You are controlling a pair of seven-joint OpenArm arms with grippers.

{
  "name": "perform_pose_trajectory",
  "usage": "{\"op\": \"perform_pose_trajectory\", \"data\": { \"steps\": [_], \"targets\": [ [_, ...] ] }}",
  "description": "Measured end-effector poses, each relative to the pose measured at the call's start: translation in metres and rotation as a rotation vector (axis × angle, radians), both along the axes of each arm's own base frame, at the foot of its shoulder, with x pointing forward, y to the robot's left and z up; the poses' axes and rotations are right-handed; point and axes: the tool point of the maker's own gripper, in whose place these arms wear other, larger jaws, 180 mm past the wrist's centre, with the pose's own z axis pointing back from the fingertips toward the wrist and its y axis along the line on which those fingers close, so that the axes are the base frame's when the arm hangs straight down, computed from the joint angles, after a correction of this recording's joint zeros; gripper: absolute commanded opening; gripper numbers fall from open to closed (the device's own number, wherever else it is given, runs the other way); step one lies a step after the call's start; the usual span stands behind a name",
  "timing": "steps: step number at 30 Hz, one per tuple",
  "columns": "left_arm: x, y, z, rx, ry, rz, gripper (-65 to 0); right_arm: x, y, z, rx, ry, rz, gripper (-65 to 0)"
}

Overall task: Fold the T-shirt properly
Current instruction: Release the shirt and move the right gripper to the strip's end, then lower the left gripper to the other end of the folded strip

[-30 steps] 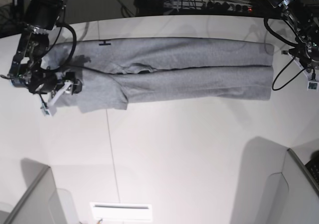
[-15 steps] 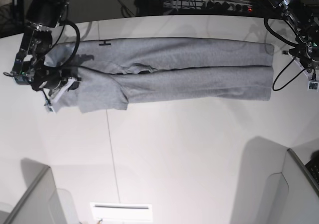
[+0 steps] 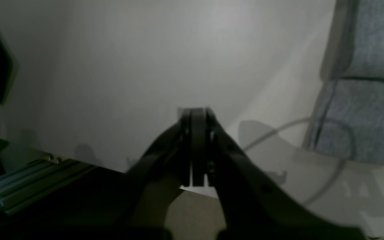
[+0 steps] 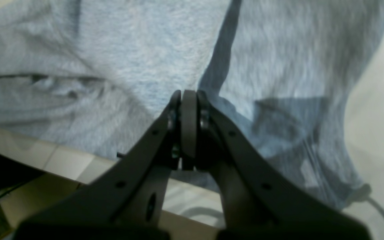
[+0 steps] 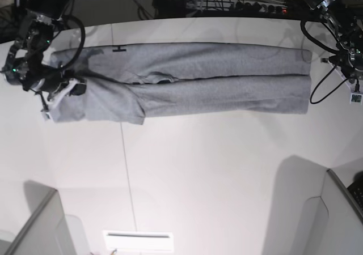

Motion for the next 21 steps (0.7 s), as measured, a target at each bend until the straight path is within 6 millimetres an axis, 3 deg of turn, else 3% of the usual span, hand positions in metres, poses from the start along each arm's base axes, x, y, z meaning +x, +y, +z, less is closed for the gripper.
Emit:
{"op": "perform_pose_trajectory", "data": {
  "steps": [5,12,15,21],
  "targets": [
    [0.001,-0.001,0.0,0.0,0.002,-0.004,-65.0,0.001,0.005,0.011,0.01,-0.041,0.012,-65.0],
    [0.001,-0.002,-0.001,-0.002,0.003,-0.006,-65.0,-0.025,0.005,-0.002,-0.002,0.019,0.019,-65.0],
    [0.001,-0.002,-0.001,-0.003,0.004,-0.006,-65.0,-0.02,0.005,0.007,-0.015,-0.018,0.028,-65.0],
    [0.001,0.002,-0.001,0.004,0.011,-0.008,-65.0,-0.029,0.006,0.002,-0.016,0.005,0.032,-65.0]
  ]
}}
